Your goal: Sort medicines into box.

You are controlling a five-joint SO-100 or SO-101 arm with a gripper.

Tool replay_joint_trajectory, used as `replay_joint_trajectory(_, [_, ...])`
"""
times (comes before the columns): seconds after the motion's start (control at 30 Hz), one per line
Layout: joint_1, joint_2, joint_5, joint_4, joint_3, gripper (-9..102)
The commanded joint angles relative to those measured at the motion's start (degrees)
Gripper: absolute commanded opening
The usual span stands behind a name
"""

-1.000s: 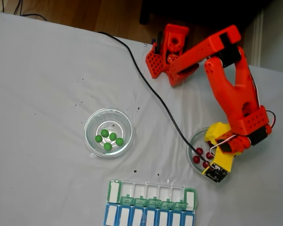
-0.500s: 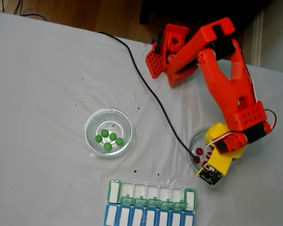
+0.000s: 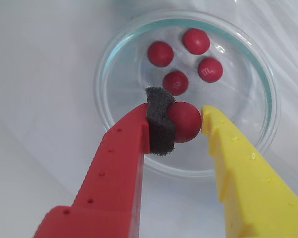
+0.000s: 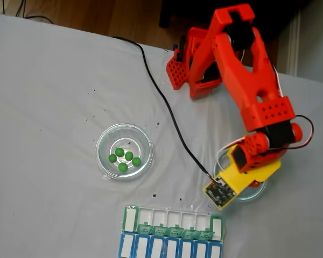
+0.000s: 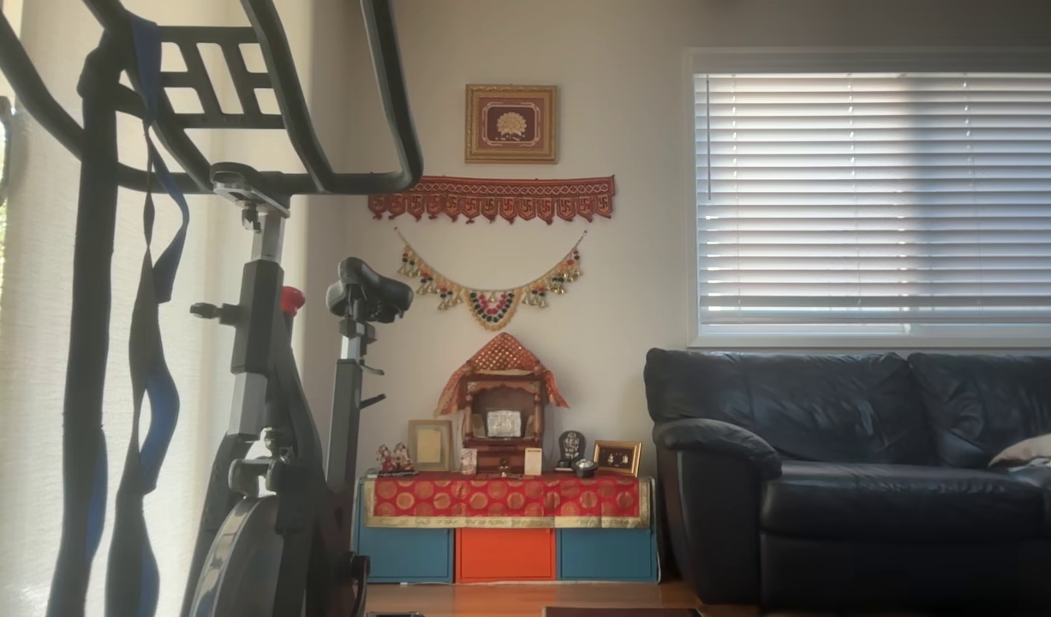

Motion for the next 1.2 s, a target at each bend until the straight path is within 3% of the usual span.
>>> replay_joint_trajectory(0.0, [2.6,2.2,1.1,-1.7,-5.4,1])
replay_joint_trajectory(0.33, [10.5,-7.6,3.3,-11.5,-7.6,1])
replay_joint_trajectory(0.8, [12.8,-28.3,9.0,-6.3,-32.4,1])
replay_joint_trajectory(1.17, [12.5,-31.6,12.0,-6.9,-35.8,1])
